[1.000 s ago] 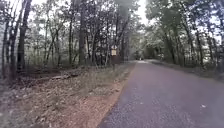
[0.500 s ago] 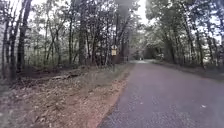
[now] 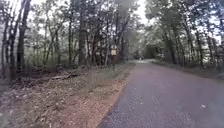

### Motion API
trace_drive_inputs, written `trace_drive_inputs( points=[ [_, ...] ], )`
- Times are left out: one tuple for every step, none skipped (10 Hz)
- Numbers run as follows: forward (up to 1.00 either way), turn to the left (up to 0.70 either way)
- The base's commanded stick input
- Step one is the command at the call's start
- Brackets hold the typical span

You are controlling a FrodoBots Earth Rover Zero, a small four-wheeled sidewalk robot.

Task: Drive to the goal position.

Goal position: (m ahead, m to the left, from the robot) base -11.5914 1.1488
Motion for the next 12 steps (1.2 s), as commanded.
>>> trace_drive_inputs(
  points=[
    [0.7, -0.14],
    [0.7, -0.14],
    [0.7, -0.14],
    [0.7, -0.14],
    [0.7, -0.14],
    [0.7, -0.14],
    [0.7, -0.14],
    [0.7, -0.14],
    [0.7, -0.14],
    [0.7, -0.14],
    [0.52, -0.22],
    [0.0, -0.45]
  ],
)
